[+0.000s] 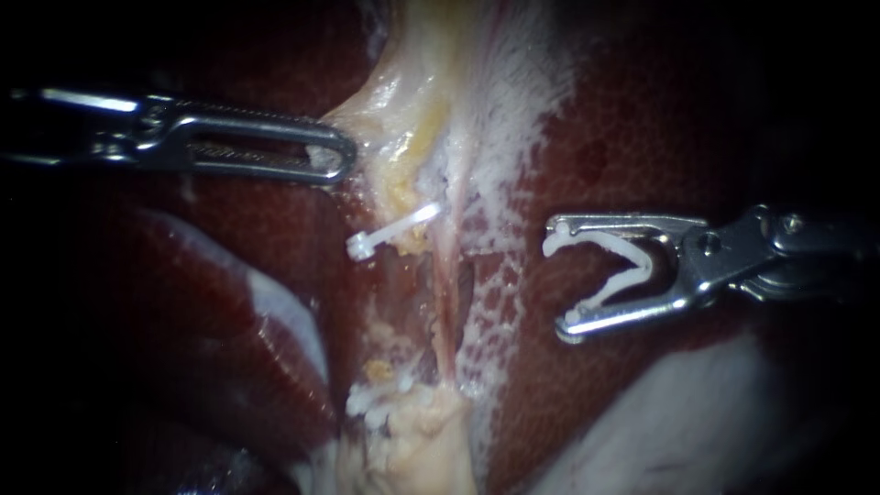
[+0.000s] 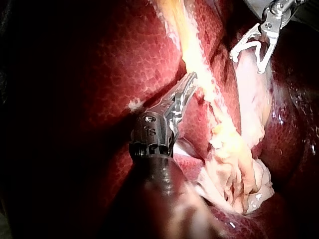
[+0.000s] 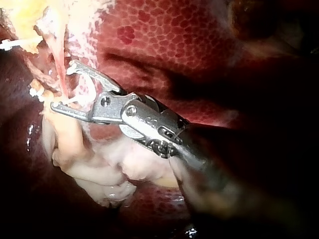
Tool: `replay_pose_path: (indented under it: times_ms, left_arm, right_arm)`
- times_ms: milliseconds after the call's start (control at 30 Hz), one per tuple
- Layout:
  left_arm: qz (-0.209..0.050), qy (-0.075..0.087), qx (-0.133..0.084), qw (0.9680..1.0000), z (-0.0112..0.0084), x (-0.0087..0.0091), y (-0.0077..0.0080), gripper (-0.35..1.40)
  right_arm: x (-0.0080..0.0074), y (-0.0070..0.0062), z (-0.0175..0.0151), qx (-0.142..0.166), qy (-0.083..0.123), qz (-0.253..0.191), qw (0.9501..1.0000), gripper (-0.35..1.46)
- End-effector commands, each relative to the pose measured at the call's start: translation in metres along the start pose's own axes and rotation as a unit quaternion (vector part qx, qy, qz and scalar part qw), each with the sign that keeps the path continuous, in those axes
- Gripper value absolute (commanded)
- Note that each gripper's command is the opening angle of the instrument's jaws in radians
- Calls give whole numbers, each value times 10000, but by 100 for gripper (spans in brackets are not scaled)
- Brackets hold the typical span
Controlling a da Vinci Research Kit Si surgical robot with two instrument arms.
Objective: Clipping first clip right tube
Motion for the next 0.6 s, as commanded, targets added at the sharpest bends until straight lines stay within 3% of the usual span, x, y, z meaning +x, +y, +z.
replay_pose_path:
  times_ms: [33,267,433,600]
  left_arm:
    - [0,0,-1,10000,0,0,0,-35]
    - [0,1,1,10000,-1,0,0,-35]
    - [-8,8,25,10000,-7,-3,1,-35]
    - [-65,15,28,10000,-28,-22,6,-35]
  right_arm:
    - [0,0,0,0,0,-1,10000,60]
    - [-10,-3,6,-18,-3,85,10000,60]
    - [-33,-9,21,-62,-10,243,9997,60]
    - [-60,-13,42,25,-36,419,9991,60]
